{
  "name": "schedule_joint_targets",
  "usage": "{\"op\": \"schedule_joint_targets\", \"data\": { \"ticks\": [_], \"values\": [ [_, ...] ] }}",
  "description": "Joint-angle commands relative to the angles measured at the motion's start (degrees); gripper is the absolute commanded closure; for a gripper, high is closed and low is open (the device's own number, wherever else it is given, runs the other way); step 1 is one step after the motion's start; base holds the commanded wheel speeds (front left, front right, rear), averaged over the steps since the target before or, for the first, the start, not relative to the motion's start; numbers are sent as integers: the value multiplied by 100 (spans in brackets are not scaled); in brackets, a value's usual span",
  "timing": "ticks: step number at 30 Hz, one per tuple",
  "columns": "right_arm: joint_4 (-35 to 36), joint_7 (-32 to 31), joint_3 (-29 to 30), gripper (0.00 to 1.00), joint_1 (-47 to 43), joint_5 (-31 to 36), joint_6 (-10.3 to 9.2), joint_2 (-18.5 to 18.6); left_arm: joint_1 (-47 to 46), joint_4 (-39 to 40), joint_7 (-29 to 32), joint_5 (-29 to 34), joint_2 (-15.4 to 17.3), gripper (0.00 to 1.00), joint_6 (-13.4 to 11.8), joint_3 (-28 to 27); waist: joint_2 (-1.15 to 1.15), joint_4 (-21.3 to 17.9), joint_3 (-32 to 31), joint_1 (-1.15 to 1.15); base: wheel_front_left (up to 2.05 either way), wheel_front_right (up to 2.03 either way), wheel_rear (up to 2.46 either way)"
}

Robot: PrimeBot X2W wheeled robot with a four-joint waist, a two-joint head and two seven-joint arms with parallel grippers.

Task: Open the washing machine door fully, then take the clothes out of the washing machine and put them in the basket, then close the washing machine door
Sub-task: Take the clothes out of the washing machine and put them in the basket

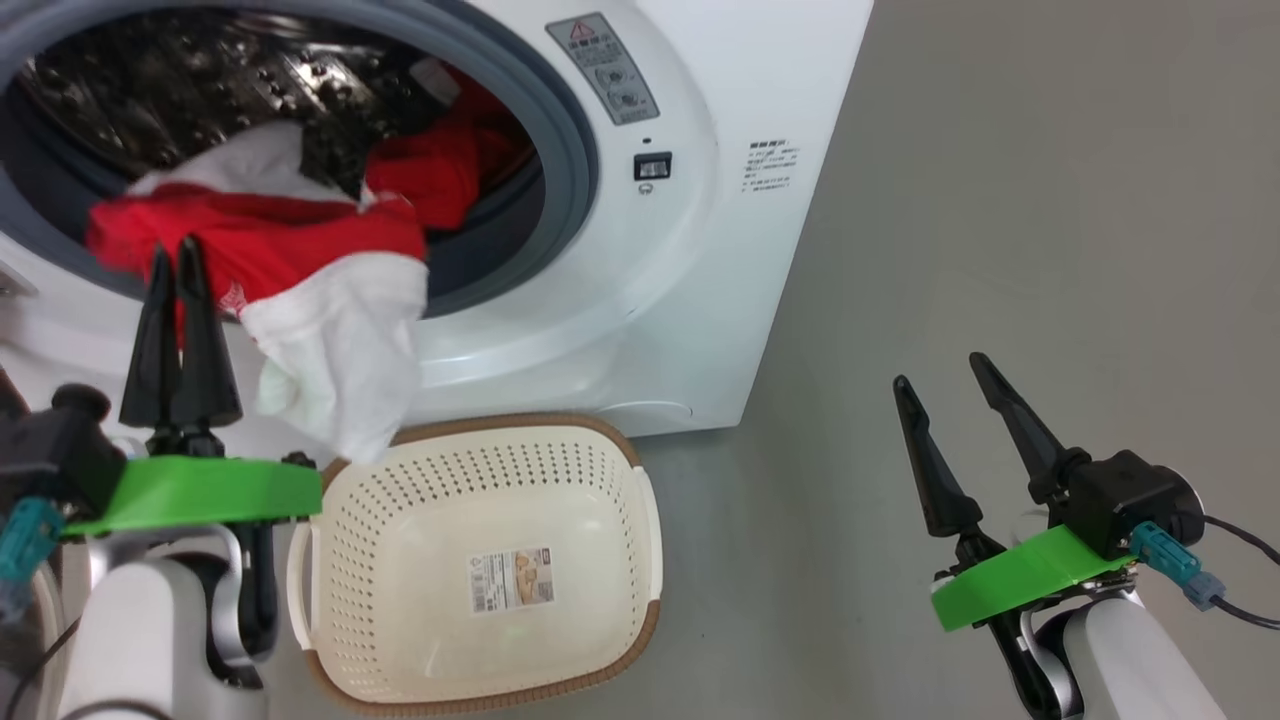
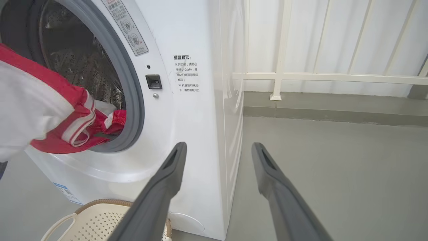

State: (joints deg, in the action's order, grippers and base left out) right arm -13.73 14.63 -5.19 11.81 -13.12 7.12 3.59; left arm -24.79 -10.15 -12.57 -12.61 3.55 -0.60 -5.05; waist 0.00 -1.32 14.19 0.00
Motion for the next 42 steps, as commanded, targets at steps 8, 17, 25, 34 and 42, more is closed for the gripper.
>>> {"op": "schedule_joint_targets", "data": {
  "ticks": [8,17,25,34,42],
  "values": [
    [80,37,-130,0,-154,-42,36,-36,701,1679,216,245,73,100,-309,64,0,-44,-364,0,0,0,0],
    [65,37,-127,0,-231,-39,36,-51,1343,2690,480,207,-5,100,-507,465,0,-16,-467,0,0,0,0],
    [52,37,-193,0,-234,-39,36,-43,1722,1893,374,-372,-51,100,-564,776,0,-33,-374,0,0,0,0],
    [54,37,-244,0,-127,-59,36,18,1336,-182,106,-1530,-65,100,-315,1000,0,-109,-63,0,0,0,0],
    [87,37,-346,0,64,-83,36,49,454,-2314,-73,-1762,-67,100,-101,1407,0,-224,323,0,0,0,0]
  ]
}}
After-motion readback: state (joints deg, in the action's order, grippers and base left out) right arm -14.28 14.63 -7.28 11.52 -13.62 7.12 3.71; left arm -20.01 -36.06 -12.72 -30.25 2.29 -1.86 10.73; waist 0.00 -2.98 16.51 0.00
